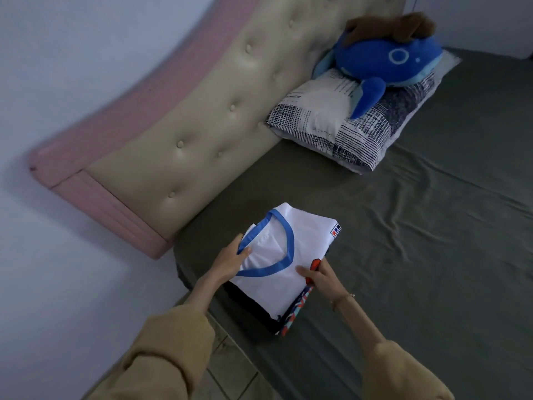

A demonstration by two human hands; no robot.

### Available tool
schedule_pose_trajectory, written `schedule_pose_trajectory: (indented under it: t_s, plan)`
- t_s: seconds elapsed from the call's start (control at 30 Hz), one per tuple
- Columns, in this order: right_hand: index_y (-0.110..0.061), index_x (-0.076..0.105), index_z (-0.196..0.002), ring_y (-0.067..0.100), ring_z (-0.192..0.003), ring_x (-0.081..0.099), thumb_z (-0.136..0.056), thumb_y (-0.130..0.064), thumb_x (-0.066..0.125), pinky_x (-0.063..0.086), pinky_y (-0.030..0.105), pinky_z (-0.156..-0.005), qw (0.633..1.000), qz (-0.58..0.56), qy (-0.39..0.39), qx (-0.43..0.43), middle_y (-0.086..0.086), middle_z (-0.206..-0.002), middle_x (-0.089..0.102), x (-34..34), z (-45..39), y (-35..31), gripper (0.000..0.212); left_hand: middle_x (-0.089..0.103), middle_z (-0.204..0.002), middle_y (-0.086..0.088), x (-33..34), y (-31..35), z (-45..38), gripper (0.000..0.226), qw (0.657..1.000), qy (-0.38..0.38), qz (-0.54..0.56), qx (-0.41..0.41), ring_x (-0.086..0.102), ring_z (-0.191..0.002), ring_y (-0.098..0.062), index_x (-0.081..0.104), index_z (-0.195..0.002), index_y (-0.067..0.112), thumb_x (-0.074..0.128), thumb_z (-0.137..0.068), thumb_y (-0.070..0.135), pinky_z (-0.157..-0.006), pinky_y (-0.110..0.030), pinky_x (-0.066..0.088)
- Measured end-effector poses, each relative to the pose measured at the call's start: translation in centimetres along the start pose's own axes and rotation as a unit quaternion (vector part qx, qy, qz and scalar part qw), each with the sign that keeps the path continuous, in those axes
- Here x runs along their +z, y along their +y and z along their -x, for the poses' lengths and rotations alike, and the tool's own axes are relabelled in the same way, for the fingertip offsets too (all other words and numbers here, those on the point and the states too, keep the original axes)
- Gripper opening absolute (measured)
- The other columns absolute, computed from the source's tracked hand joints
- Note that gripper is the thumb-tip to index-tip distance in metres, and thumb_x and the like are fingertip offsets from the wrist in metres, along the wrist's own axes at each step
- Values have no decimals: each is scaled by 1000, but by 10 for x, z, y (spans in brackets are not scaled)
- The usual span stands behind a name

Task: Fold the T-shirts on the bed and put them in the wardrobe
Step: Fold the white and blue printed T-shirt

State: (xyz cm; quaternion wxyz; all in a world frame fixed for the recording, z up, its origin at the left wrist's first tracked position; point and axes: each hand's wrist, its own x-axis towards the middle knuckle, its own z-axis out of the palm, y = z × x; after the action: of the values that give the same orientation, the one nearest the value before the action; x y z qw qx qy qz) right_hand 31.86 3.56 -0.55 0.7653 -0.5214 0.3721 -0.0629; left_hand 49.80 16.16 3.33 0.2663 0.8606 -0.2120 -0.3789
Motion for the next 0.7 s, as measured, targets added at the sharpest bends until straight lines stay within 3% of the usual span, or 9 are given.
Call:
schedule_pose_trajectory:
  t_s: [0.1, 0.3, 0.57, 0.7]
  plan:
    - [-13, 42, -124, 20, -99, 61, -90, -8, 58, 54, 24, -75, 1000, 15, 15, 9, 6, -118, 59, 17, -17, 3, 37, 25, -155, -5, -13, -13, -17, 60, 1000, -15, 9, -16, 25, -142, -28, 14, -151, 19, 40, -100, 37, -112, -43, 28]
    - [-11, 40, -130, 27, -109, 58, -91, -11, 58, 49, 45, -95, 996, 59, 39, 62, 9, -123, 57, 22, -28, 23, 43, 23, -156, -5, -4, -36, -33, 60, 997, -55, 5, -47, 24, -142, -27, 12, -152, 19, 39, -101, 36, -113, -42, 26]
    - [-15, 30, -138, 29, -114, 55, -84, -13, 67, 47, 50, -97, 984, 70, 125, 103, 6, -128, 53, 29, -27, 47, 65, 26, -154, -10, 20, -60, -50, 60, 989, -94, -35, -110, 28, -140, -31, 13, -151, 15, 36, -101, 39, -111, -43, 30]
    - [-14, 32, -130, 29, -104, 57, -89, -17, 61, 51, 45, -90, 976, 73, 147, 143, 11, -127, 53, 27, -33, 43, 50, 36, -147, -12, 26, -61, -56, 56, 984, -82, -57, -146, 41, -132, -30, 21, -149, 11, 34, -102, 38, -105, -39, 38]
